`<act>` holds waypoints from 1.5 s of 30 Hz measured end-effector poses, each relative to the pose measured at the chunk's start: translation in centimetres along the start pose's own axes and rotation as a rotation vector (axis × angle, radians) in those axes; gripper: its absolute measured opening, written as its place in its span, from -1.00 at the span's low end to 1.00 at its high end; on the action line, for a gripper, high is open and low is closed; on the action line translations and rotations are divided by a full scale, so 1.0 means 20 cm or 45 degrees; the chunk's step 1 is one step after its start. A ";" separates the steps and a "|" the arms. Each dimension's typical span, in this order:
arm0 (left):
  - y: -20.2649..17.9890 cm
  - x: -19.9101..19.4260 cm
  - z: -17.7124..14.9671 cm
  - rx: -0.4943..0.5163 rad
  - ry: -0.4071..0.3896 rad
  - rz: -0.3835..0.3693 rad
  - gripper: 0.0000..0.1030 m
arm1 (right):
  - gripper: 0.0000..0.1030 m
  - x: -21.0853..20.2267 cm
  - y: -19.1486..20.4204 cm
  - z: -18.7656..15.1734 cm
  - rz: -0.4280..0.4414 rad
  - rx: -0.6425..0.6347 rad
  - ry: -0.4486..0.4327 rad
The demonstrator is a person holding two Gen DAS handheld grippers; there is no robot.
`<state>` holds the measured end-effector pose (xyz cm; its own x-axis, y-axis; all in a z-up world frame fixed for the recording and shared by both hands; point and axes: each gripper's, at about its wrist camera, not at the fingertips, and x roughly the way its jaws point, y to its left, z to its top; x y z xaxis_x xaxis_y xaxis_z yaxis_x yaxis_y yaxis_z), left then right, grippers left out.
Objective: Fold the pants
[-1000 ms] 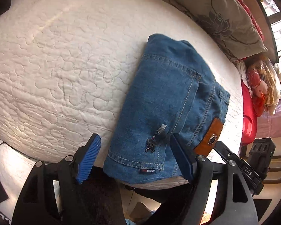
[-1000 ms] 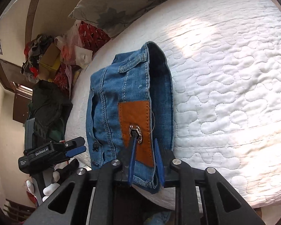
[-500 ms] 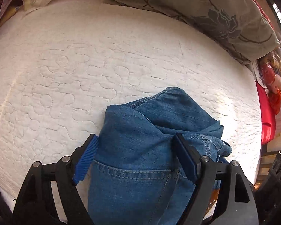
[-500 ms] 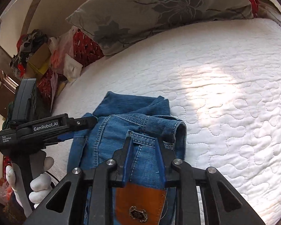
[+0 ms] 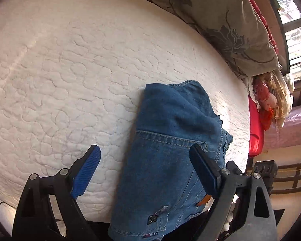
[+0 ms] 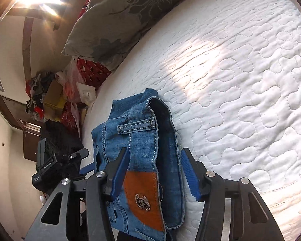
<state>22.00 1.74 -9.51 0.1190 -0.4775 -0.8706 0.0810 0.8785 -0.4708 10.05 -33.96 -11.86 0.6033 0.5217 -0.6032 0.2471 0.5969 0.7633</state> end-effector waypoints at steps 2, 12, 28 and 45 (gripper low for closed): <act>0.03 0.06 -0.03 -0.034 0.044 0.003 0.76 | 0.02 0.07 0.02 -0.02 0.013 -0.005 0.027; -0.19 0.12 -0.01 0.114 -0.016 0.231 0.31 | -0.86 0.04 0.03 -0.03 -0.267 -0.111 0.049; 0.13 -0.02 -0.42 -0.060 0.093 -0.016 0.34 | -0.24 -0.18 -0.01 -0.35 0.008 0.108 -0.071; 0.11 0.02 -0.34 -0.148 0.125 -0.041 0.41 | 0.42 -0.21 0.11 -0.40 0.013 0.007 -0.098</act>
<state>15.52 3.68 -11.87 0.0206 -0.5064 -0.8620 -0.0326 0.8614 -0.5069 1.97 -29.96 -9.57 0.6621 0.4791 -0.5762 0.2446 0.5886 0.7705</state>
